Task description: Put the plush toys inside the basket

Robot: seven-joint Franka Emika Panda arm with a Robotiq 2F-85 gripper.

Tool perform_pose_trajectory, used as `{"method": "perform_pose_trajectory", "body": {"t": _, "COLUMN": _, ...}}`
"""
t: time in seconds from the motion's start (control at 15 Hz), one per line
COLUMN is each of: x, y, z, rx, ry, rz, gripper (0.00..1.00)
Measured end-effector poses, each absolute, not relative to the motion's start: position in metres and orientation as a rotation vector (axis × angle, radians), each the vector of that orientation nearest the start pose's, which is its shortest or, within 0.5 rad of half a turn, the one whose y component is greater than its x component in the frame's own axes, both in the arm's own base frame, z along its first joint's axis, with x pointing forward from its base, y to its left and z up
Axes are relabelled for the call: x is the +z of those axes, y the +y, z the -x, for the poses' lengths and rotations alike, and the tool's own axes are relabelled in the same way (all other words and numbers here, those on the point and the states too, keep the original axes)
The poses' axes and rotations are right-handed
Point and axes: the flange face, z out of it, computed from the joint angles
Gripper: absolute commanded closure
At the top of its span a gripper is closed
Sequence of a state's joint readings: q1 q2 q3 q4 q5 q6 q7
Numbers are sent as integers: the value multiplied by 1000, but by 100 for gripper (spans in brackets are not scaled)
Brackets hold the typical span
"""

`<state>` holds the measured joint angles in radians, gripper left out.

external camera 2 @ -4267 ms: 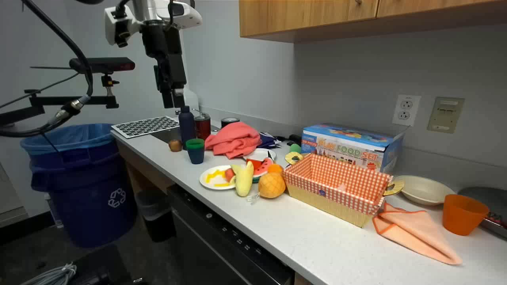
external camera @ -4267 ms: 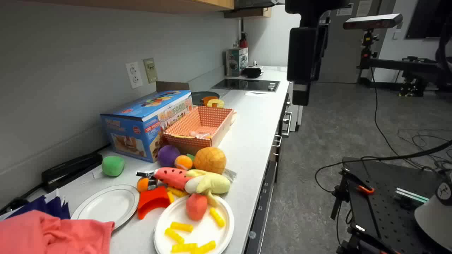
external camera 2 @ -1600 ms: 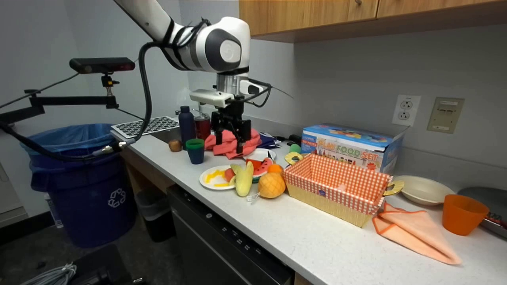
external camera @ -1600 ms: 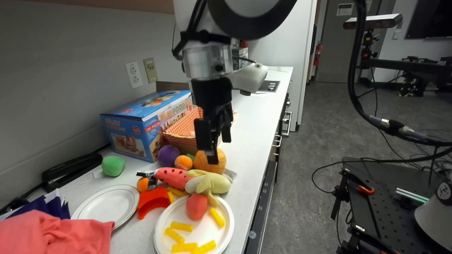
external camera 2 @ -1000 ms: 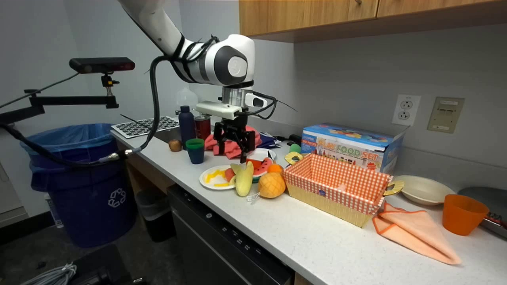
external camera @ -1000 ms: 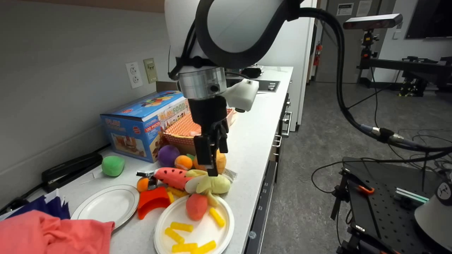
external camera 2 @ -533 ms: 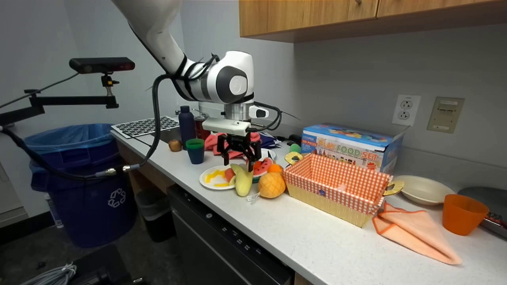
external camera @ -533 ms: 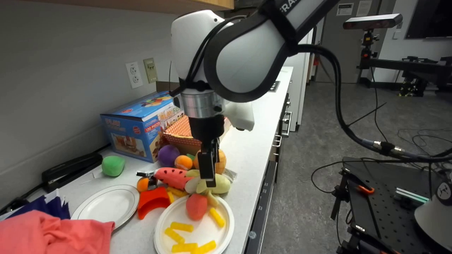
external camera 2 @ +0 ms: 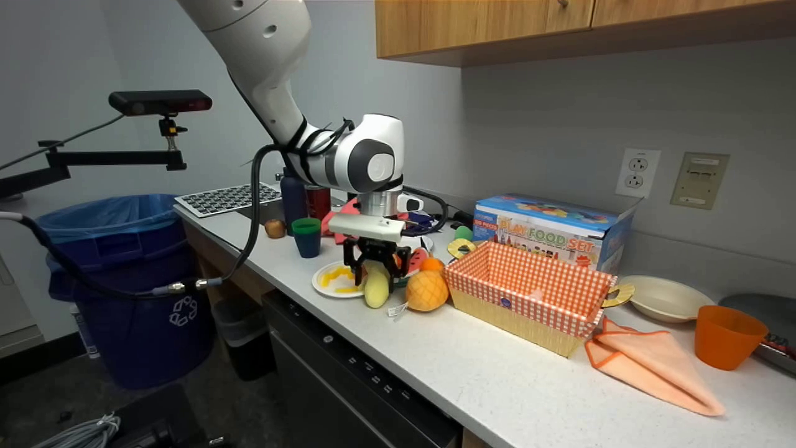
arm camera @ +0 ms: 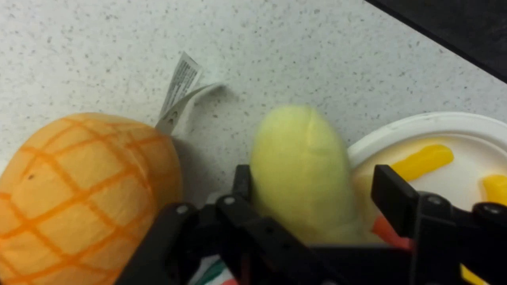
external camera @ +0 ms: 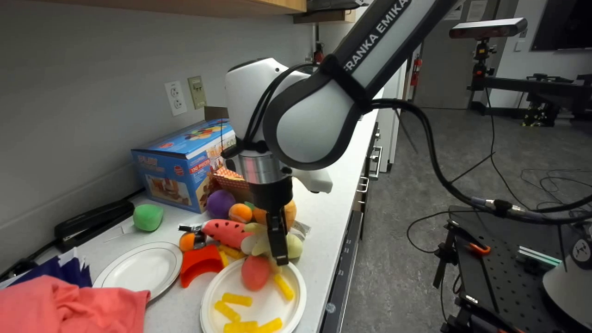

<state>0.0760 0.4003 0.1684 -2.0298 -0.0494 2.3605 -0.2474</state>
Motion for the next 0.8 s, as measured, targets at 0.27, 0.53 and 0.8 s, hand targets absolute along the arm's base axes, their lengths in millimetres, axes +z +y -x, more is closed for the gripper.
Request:
{"method": "perform_pose_trajectory", "body": {"t": 0.27, "x": 239, "y": 141, "z": -581, "rx": 103, "ry": -815, "rz": 2993, "gripper": 81}}
{"method": "perform_pose_trajectory", "body": {"t": 0.53, "x": 261, "y": 141, "z": -583, "rx": 44, "ry": -827, "rz": 3014, "gripper": 99}}
{"method": "perform_pose_trajectory", "body": {"t": 0.8, "x": 315, "y": 129, "z": -574, "rx": -80, "ry": -766, "rz": 3091, "gripper": 97}}
